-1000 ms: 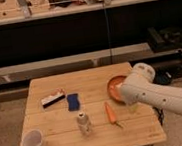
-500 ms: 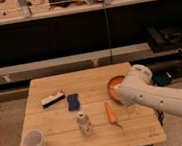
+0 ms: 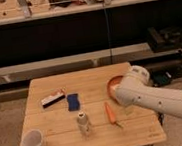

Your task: Knock the bottle over

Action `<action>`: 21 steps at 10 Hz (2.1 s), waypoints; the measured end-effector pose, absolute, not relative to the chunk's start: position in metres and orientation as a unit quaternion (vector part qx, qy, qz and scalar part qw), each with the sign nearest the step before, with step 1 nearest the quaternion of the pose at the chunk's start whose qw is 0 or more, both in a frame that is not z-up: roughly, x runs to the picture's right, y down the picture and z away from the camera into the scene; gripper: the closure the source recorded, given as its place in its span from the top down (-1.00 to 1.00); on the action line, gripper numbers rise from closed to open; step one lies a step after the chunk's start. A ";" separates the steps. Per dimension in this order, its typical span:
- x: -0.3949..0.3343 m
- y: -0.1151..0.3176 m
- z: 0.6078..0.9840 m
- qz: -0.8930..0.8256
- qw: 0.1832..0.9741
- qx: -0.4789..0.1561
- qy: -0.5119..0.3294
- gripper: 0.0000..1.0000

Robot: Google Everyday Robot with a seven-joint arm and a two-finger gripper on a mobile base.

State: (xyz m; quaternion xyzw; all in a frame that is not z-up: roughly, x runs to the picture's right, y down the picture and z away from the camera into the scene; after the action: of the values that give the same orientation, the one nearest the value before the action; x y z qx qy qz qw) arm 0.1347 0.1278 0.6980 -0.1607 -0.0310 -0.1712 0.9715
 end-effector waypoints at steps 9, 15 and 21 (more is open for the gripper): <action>0.112 0.132 0.699 -0.189 0.969 -0.154 -0.044 0.60; 0.097 0.134 0.698 -0.199 0.967 -0.152 -0.051 0.60; 0.080 0.138 0.698 -0.209 0.965 -0.150 -0.057 0.60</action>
State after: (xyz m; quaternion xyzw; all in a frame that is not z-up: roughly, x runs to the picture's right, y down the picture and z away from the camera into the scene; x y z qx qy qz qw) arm 0.0801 0.1382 0.6984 -0.1504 -0.0573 -0.2093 0.9645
